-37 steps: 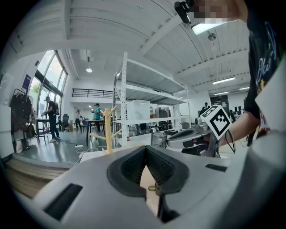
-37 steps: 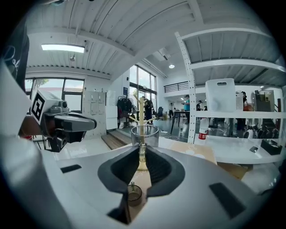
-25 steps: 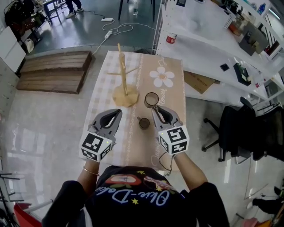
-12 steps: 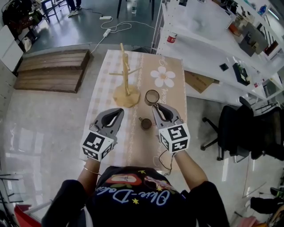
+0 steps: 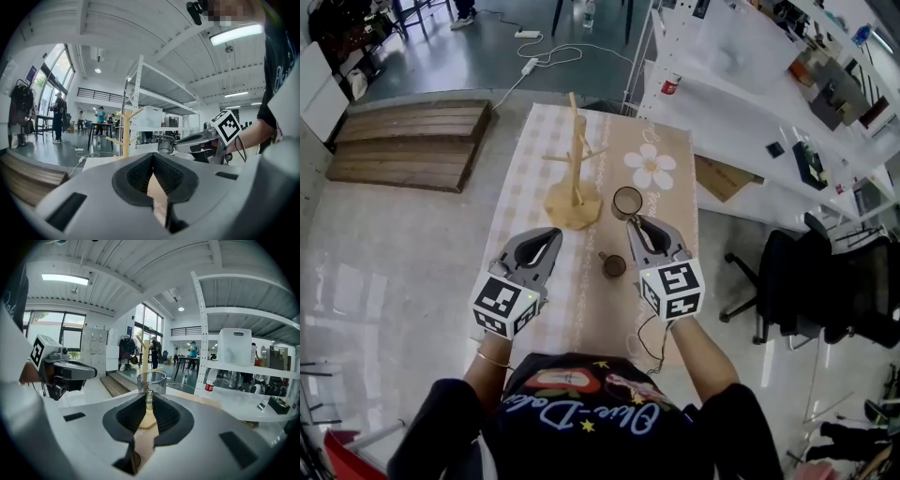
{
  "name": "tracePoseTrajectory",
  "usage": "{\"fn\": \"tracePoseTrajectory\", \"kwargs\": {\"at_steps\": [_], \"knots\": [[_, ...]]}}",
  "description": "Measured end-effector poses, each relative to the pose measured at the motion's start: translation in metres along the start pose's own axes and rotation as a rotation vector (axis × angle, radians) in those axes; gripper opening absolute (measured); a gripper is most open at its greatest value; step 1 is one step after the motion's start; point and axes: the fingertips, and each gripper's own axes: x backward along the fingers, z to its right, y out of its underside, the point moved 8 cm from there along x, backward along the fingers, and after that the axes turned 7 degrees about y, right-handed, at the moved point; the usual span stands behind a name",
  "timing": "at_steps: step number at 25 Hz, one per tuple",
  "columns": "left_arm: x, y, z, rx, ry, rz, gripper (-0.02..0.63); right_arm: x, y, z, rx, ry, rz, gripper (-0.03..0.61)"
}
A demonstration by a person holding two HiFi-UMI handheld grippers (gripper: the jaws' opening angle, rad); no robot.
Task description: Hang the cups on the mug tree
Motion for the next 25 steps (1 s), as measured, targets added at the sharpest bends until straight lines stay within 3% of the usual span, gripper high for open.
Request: {"fn": "tracePoseTrajectory", "kwargs": {"at_steps": [25], "knots": [[-0.002,0.008,-0.030,0.021,-0.011,-0.008,0.008,-0.041,-0.012,0.014,0.084,0.036,-0.037,0.049]]}}
